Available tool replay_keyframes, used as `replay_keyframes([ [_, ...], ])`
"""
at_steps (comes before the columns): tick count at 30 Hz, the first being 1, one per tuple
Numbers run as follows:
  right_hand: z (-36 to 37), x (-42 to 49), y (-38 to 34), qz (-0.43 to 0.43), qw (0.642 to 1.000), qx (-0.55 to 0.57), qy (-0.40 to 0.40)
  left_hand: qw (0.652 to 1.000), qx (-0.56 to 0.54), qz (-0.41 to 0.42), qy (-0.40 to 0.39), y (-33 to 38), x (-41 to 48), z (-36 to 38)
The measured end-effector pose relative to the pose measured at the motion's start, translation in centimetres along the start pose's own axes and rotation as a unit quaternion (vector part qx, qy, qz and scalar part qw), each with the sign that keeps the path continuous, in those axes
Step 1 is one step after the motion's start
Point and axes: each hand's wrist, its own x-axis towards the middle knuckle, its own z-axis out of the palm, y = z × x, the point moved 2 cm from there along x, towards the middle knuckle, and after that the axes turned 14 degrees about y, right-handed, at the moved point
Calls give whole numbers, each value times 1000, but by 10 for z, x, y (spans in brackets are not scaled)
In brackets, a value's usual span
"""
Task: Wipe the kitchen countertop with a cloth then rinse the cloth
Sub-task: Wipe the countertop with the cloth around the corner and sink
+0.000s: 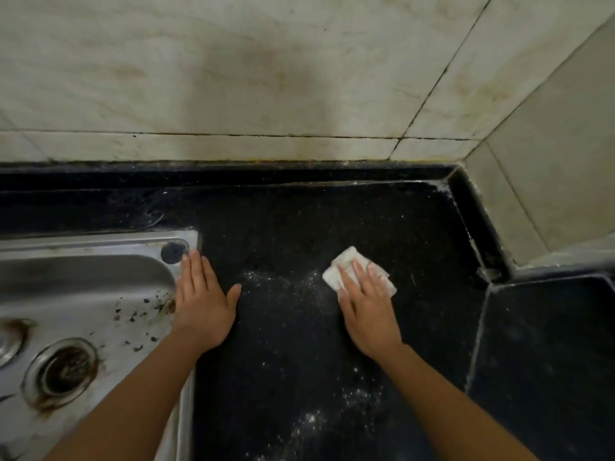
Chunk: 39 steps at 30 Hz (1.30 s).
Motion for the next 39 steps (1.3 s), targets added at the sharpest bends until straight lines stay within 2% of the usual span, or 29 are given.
replay_keyframes([
  [4, 2, -57, 0, -40, 998, 6, -55, 1000, -14, -1, -4, 1, -1, 0],
  [9, -4, -121, 5, -113, 990, 3, -84, 998, -47, 20, 41, -5, -27, 0],
  [11, -8, -125, 10, -138, 987, -33, -81, 996, -72, 4, 51, -8, -46, 1],
  [14, -14, -98, 13, -145, 985, -52, -80, 993, -70, 26, 92, -17, -73, 7],
  [16, -13, -65, 12, -119, 988, -32, -93, 992, -58, 33, 104, -22, -85, 13],
  [19, -10, -7, 11, -37, 998, -26, -51, 992, -42, 35, 114, -25, -89, 18],
  [22, -8, 50, 11, 42, 996, -44, -72, 990, -43, 39, 125, -24, -86, 17],
  [26, -13, 71, 18, 64, 992, -46, -98, 989, -48, 47, 129, -25, -86, 17],
  [31, -22, 2, 30, 7, 999, -37, -26, 990, -43, 47, 128, -26, -85, 18],
  [39, -16, -134, 29, -59, 992, -12, -108, 991, -47, 46, 118, -24, -87, 16],
])
